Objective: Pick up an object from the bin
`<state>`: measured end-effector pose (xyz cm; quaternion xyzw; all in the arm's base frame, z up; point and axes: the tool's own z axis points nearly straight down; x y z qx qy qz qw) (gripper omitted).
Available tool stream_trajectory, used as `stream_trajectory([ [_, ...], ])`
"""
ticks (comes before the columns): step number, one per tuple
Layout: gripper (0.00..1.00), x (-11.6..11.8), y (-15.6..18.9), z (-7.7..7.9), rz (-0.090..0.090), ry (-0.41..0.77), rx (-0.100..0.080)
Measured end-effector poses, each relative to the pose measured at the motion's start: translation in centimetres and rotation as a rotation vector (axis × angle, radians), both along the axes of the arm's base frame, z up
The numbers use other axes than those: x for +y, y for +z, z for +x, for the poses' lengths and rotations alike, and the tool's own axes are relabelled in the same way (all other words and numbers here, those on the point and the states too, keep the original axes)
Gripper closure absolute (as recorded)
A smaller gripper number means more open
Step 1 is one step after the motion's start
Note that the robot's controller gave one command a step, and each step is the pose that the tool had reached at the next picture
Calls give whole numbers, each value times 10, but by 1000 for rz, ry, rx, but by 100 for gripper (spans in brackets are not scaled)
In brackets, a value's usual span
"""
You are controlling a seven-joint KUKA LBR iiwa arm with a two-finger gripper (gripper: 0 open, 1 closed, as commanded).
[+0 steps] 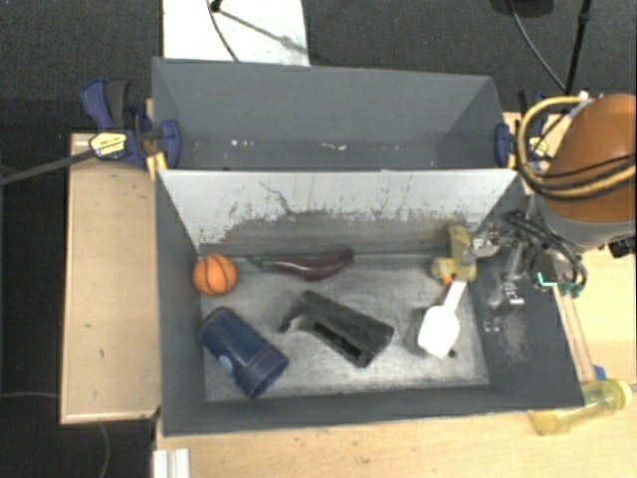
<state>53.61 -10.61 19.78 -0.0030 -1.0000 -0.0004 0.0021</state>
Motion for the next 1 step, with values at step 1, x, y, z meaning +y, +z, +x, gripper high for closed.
stream_trajectory([
  [1,0,0,4,2,-1,3,-8],
])
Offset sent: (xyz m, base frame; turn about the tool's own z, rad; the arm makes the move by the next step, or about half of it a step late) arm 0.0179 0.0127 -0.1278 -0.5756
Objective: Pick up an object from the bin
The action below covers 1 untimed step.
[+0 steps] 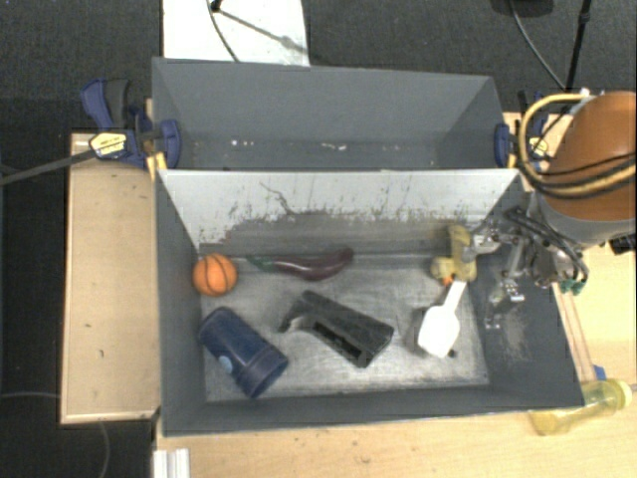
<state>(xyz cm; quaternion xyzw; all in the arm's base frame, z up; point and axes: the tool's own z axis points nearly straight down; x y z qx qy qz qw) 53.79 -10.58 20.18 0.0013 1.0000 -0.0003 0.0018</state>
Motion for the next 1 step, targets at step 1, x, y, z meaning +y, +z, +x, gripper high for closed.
stream_trajectory([
  [1,0,4,-35,7,-3,176,-8],
])
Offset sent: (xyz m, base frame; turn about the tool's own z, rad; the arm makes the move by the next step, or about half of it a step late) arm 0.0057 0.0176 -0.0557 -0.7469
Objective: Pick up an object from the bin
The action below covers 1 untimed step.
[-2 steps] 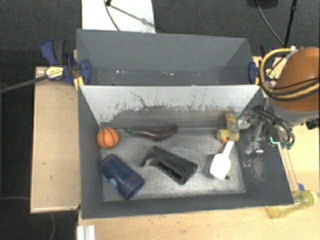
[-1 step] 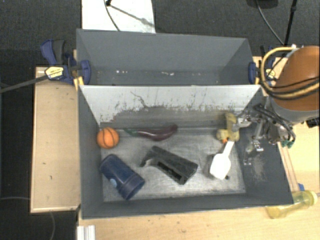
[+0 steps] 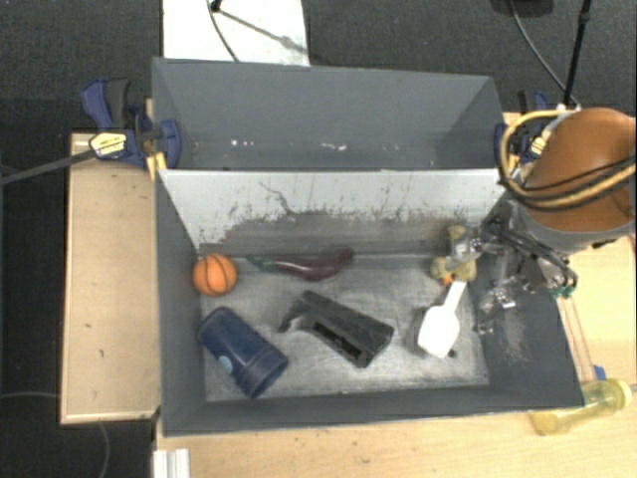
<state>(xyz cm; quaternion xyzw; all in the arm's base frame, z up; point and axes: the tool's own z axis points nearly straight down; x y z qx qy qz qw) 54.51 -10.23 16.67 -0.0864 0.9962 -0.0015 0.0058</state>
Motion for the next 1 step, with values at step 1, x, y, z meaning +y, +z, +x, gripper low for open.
stream_trajectory([
  [1,0,9,-30,-2,1,431,12],
])
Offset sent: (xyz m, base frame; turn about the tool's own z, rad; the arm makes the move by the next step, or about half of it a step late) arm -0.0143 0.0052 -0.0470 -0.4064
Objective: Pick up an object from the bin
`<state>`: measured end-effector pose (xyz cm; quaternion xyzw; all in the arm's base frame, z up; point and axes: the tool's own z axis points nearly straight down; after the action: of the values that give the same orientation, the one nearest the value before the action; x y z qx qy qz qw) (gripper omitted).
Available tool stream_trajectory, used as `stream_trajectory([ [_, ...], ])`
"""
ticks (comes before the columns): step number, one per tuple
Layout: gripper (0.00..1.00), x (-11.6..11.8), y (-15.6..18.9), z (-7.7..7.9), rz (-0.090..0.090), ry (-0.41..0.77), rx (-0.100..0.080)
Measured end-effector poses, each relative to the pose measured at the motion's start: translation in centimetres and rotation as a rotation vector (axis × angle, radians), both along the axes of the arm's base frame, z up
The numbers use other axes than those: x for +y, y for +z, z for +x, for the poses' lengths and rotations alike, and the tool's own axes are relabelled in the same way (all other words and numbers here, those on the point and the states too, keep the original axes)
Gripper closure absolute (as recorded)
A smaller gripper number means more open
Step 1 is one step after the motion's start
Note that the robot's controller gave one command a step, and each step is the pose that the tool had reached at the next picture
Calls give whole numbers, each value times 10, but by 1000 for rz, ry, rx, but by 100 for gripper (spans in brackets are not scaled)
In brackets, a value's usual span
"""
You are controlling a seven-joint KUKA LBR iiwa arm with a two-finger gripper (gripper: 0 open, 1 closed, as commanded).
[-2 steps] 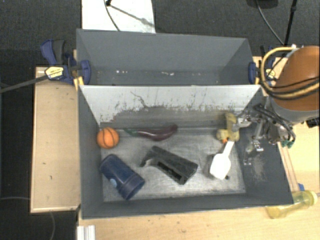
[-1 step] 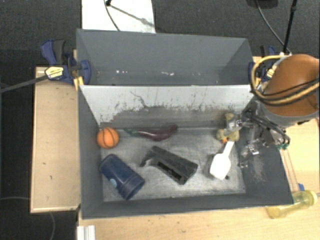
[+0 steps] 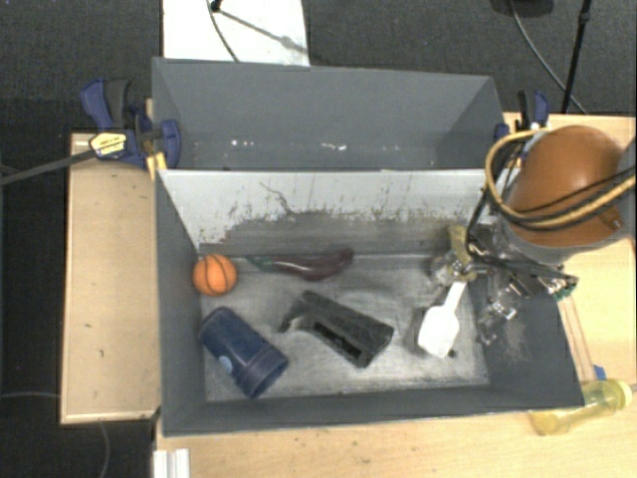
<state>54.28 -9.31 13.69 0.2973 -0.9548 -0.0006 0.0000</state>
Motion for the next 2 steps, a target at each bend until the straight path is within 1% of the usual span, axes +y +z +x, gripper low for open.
stream_trajectory([
  [1,0,-3,-10,-7,0,34,-2],
  [2,0,-1,-41,-4,-1,153,-1],
])
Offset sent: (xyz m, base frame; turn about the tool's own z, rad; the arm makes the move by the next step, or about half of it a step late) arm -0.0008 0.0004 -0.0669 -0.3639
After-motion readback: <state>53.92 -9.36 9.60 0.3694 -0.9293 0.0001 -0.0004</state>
